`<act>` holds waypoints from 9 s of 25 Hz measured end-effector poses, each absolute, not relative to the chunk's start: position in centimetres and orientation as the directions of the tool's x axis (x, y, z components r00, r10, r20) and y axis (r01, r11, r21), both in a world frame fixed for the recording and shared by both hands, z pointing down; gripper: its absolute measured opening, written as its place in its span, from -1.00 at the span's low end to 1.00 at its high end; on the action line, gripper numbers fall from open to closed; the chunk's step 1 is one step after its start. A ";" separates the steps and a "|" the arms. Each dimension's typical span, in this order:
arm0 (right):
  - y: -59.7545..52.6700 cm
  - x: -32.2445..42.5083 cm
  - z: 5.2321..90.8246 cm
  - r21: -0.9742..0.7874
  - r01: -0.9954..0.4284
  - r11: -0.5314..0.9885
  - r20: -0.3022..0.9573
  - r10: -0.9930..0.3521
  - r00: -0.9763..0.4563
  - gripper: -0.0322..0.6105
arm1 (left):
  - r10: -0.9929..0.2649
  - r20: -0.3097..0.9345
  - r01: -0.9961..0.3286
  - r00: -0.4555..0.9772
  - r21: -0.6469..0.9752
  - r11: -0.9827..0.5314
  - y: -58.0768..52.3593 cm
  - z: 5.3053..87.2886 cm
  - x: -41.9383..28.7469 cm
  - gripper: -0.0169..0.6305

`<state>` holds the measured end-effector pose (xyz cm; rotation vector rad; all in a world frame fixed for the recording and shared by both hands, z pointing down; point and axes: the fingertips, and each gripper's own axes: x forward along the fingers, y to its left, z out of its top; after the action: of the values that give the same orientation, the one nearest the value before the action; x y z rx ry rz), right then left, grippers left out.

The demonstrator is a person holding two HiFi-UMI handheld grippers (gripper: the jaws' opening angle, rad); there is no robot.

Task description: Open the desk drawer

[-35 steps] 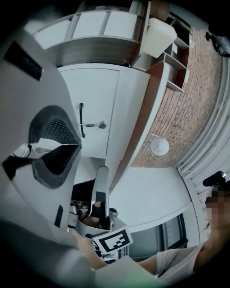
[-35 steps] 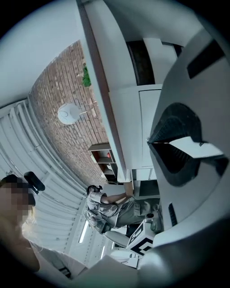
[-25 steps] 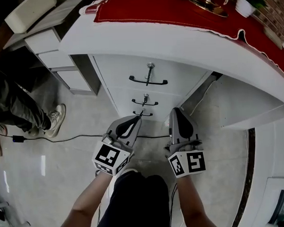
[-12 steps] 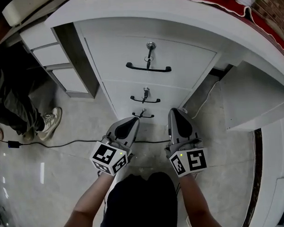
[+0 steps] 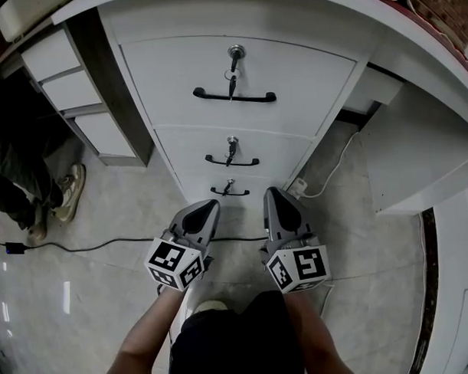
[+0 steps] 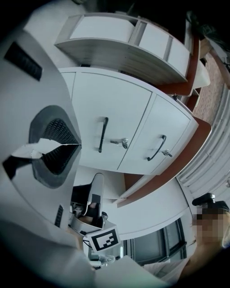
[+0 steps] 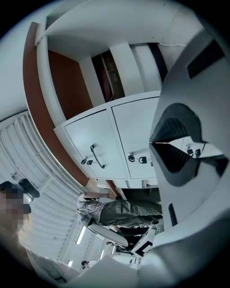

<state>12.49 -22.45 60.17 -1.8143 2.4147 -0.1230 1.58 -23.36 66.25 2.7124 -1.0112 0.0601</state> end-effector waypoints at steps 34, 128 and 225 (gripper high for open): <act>-28.9 10.2 81.4 -0.961 -0.267 -0.070 0.136 -0.962 -0.237 -0.48 | -0.632 0.155 -0.651 0.759 0.196 -0.733 -23.2 72.2 0.9 -0.91; -20.1 8.0 82.1 -0.958 -0.267 -0.107 0.172 -0.956 -0.236 -0.75 | -0.643 0.159 -0.662 0.749 0.133 -0.737 -17.7 70.0 -2.1 -0.91; -20.9 12.2 56.6 -0.284 -0.939 0.194 0.196 -0.947 -0.255 -0.59 | -0.518 0.238 -0.552 0.822 0.112 -0.826 -19.3 57.2 2.5 -0.91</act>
<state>12.24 -20.86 56.59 -1.9041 2.4101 -0.5454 2.53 -19.31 57.24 2.8292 -0.8380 0.2945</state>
